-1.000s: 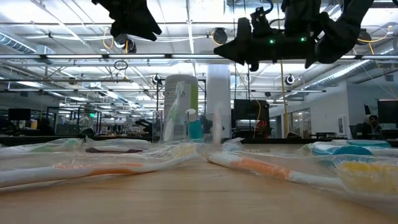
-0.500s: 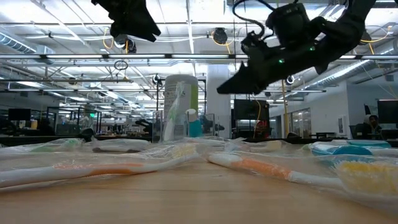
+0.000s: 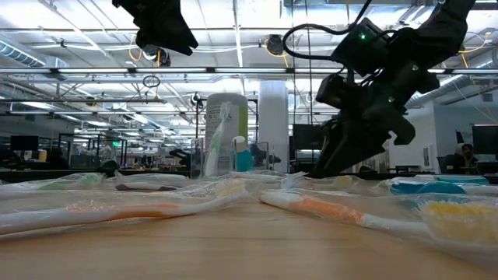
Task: Pick & Place toothbrushing station
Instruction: Put the orange toothbrush into the transparent organizer
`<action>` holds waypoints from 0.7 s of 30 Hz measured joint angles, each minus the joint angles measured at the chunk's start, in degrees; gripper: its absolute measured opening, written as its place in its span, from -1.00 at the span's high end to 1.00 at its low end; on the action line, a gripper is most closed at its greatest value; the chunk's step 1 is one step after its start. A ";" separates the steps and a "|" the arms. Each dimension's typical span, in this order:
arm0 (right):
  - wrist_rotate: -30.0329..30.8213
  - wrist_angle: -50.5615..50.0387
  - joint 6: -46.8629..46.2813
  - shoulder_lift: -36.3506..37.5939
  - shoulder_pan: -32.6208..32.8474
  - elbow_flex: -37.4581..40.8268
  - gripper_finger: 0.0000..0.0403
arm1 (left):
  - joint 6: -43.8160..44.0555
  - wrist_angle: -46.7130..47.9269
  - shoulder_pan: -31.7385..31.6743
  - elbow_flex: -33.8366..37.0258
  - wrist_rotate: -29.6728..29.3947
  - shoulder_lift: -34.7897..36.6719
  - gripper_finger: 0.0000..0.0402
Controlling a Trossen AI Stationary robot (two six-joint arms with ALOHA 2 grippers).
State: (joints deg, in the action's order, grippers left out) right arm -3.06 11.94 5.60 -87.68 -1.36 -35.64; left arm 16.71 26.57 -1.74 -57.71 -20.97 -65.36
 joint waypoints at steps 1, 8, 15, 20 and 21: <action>0.01 0.01 0.05 -0.12 0.18 0.00 0.11 | 0.00 0.00 0.00 0.00 0.00 0.00 0.26; 0.43 -0.64 -0.10 -0.28 0.36 2.22 0.12 | 0.44 -0.09 0.00 0.00 0.00 0.00 0.26; 1.57 -0.26 2.34 -0.26 0.36 4.08 0.40 | 0.12 -0.22 0.00 0.00 -0.07 0.00 0.26; 1.48 0.05 4.79 -0.26 0.36 4.11 0.80 | -0.13 -0.22 0.00 0.00 -0.09 0.00 0.26; 1.54 0.17 5.71 -0.26 0.36 4.11 0.88 | -0.52 -0.23 0.00 0.00 -0.09 0.00 0.26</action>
State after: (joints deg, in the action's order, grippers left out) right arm -1.52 12.12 11.31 -87.94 -0.99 -31.53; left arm 16.18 26.34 -1.74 -57.71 -21.06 -65.36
